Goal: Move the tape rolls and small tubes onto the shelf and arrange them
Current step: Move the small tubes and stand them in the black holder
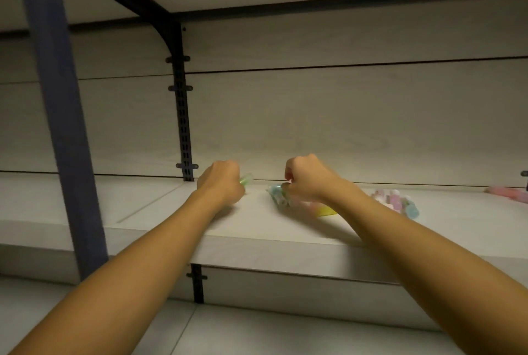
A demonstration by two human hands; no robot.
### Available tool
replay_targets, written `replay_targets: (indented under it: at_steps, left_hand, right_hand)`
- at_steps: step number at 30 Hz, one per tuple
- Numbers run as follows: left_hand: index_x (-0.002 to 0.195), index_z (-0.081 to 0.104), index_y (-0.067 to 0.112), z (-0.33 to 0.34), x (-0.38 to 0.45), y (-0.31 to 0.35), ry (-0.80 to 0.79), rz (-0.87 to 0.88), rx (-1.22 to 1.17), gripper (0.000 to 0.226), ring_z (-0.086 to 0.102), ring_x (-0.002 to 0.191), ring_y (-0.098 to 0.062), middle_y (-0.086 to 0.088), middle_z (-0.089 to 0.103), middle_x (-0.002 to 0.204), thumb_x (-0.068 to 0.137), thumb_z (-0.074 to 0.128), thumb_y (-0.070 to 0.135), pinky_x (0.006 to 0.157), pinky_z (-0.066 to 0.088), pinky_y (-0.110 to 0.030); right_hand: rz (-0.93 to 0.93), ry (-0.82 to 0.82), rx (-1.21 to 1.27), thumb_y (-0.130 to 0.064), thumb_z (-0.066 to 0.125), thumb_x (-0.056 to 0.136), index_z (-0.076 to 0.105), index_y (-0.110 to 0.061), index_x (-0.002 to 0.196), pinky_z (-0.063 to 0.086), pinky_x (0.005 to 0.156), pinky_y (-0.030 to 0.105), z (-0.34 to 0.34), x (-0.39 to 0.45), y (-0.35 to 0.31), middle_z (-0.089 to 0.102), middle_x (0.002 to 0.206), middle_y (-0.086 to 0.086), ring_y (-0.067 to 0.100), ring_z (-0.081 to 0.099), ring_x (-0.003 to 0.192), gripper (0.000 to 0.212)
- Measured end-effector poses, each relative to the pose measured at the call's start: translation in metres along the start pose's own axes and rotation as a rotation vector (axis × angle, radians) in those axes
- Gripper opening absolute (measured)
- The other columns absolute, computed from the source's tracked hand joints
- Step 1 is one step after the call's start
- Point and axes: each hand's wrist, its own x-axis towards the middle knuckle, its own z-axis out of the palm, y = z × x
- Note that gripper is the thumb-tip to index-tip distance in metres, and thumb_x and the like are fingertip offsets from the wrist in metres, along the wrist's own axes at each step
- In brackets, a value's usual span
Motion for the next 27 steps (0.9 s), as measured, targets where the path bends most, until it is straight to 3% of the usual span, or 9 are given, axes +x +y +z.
replay_targets:
  at_steps: [2, 6, 10, 13, 17, 19, 22, 25, 27]
  left_hand:
    - [0.101, 0.071, 0.014, -0.007, -0.004, -0.009, 0.044, -0.012, -0.041, 0.02, 0.063, 0.088, -0.031, -0.008, 0.065, 0.1, 0.084, 0.063, 0.01, 0.074, 0.057, -0.038]
    - [0.098, 0.071, 0.012, -0.016, -0.013, -0.022, 0.098, -0.038, -0.112, 0.02, 0.063, 0.088, -0.031, -0.007, 0.065, 0.099, 0.081, 0.062, 0.01, 0.075, 0.058, -0.037]
    - [0.098, 0.07, 0.013, -0.021, -0.023, -0.032, 0.117, -0.062, -0.152, 0.022, 0.062, 0.091, -0.031, -0.007, 0.065, 0.098, 0.08, 0.06, 0.007, 0.078, 0.057, -0.038]
    - [0.1, 0.068, 0.015, -0.023, -0.029, -0.037, 0.127, -0.065, -0.17, 0.022, 0.061, 0.09, -0.029, -0.004, 0.063, 0.097, 0.081, 0.06, 0.007, 0.075, 0.055, -0.036]
    - [0.1, 0.067, 0.016, -0.023, -0.035, -0.042, 0.123, -0.053, -0.188, 0.023, 0.059, 0.085, -0.026, -0.002, 0.06, 0.094, 0.08, 0.061, 0.007, 0.069, 0.051, -0.034]
    - [0.099, 0.067, 0.017, -0.024, -0.038, -0.043, 0.118, -0.047, -0.19, 0.023, 0.06, 0.085, -0.026, -0.003, 0.061, 0.096, 0.079, 0.061, 0.007, 0.07, 0.053, -0.035]
    - [0.097, 0.068, 0.014, -0.025, -0.042, -0.044, 0.114, -0.035, -0.192, 0.022, 0.063, 0.085, -0.027, -0.006, 0.064, 0.095, 0.078, 0.059, 0.006, 0.072, 0.055, -0.039]
    - [0.095, 0.067, 0.013, -0.024, -0.044, -0.042, 0.111, -0.004, -0.201, 0.021, 0.063, 0.082, -0.026, -0.005, 0.064, 0.093, 0.078, 0.06, 0.006, 0.071, 0.056, -0.038]
    - [0.096, 0.067, 0.014, -0.024, -0.045, -0.039, 0.107, 0.021, -0.204, 0.02, 0.062, 0.081, -0.025, -0.004, 0.063, 0.093, 0.078, 0.06, 0.006, 0.066, 0.053, -0.035]
  right_hand:
    - [-0.006, -0.02, 0.008, -0.03, 0.064, 0.083, 0.066, -0.001, 0.101, 0.057, 0.079, 0.044, 0.007, 0.009, -0.011, 0.069, 0.096, 0.018, 0.037, 0.063, 0.093, 0.034]
    - [0.008, -0.08, -0.049, -0.031, 0.065, 0.086, 0.063, -0.005, 0.106, 0.054, 0.081, 0.036, 0.023, 0.015, -0.026, 0.066, 0.105, 0.016, 0.035, 0.061, 0.098, 0.033]
    - [0.025, -0.098, -0.122, -0.019, 0.063, 0.088, 0.06, -0.005, 0.101, 0.044, 0.07, 0.031, 0.028, 0.011, -0.034, 0.062, 0.107, 0.018, 0.035, 0.059, 0.092, 0.02]
    - [0.035, -0.117, -0.169, -0.011, 0.058, 0.087, 0.06, -0.004, 0.101, 0.043, 0.069, 0.031, 0.023, 0.006, -0.042, 0.059, 0.105, 0.019, 0.037, 0.061, 0.094, 0.016]
    - [0.031, -0.158, -0.206, -0.007, 0.053, 0.088, 0.051, -0.006, 0.084, 0.042, 0.068, 0.031, 0.019, 0.001, -0.053, 0.05, 0.09, 0.015, 0.035, 0.055, 0.085, 0.004]
    - [0.04, -0.189, -0.215, -0.008, 0.053, 0.088, 0.044, -0.007, 0.072, 0.042, 0.067, 0.031, 0.016, -0.003, -0.059, 0.05, 0.087, 0.015, 0.035, 0.053, 0.083, 0.018]
    - [0.029, -0.223, -0.218, -0.01, 0.053, 0.09, 0.055, -0.005, 0.087, 0.043, 0.068, 0.031, 0.014, -0.008, -0.064, 0.059, 0.099, 0.02, 0.038, 0.059, 0.094, 0.006]
    - [0.032, -0.178, -0.199, -0.013, 0.056, 0.089, 0.061, -0.004, 0.096, 0.046, 0.069, 0.033, 0.015, -0.014, -0.065, 0.057, 0.094, 0.017, 0.033, 0.056, 0.084, 0.013]
    - [0.041, -0.116, -0.191, -0.019, 0.057, 0.092, 0.061, -0.003, 0.104, 0.048, 0.076, 0.036, 0.016, -0.019, -0.065, 0.06, 0.103, 0.02, 0.035, 0.059, 0.093, 0.021]
